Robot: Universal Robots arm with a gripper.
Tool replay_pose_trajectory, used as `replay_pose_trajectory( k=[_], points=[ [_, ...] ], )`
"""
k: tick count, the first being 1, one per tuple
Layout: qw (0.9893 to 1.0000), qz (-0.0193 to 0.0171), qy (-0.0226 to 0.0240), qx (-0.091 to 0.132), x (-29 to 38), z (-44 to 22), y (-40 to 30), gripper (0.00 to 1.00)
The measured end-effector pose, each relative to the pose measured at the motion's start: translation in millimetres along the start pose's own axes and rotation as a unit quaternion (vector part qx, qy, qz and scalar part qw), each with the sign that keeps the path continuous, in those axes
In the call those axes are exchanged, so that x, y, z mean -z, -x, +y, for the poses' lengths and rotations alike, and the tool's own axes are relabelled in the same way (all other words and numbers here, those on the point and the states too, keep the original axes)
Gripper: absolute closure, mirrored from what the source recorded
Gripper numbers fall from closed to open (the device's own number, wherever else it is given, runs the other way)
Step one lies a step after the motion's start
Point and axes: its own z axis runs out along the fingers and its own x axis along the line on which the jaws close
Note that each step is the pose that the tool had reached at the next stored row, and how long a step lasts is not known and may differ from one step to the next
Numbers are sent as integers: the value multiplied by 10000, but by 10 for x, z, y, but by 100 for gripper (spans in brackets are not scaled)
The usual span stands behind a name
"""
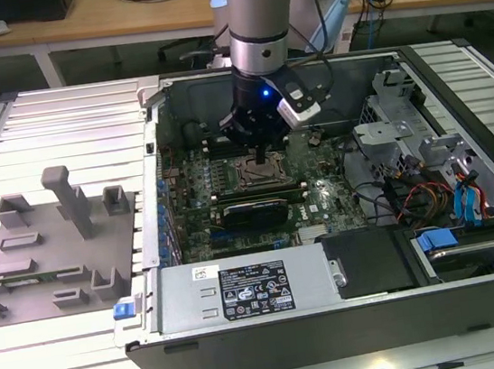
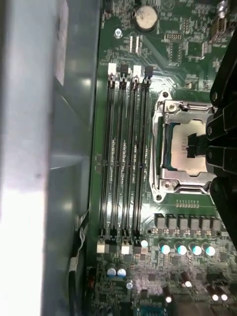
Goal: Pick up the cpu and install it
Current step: 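Install the first cpu locking lever, then install the second cpu locking lever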
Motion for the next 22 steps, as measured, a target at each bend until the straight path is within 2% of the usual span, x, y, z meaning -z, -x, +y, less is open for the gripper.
replay_pose_trajectory(
  k=[3,4,7,10,13,22],
  points=[
    [10000,-7,0,2,138,-6,-1,89],
    [10000,-14,2,2,155,-7,-1,89],
    [10000,-22,8,3,158,-23,-2,89],
    [10000,-23,15,3,157,-68,-4,89],
    [10000,-23,26,3,189,-73,-5,89],
    [10000,-23,26,3,195,-73,-5,89]
  ],
)
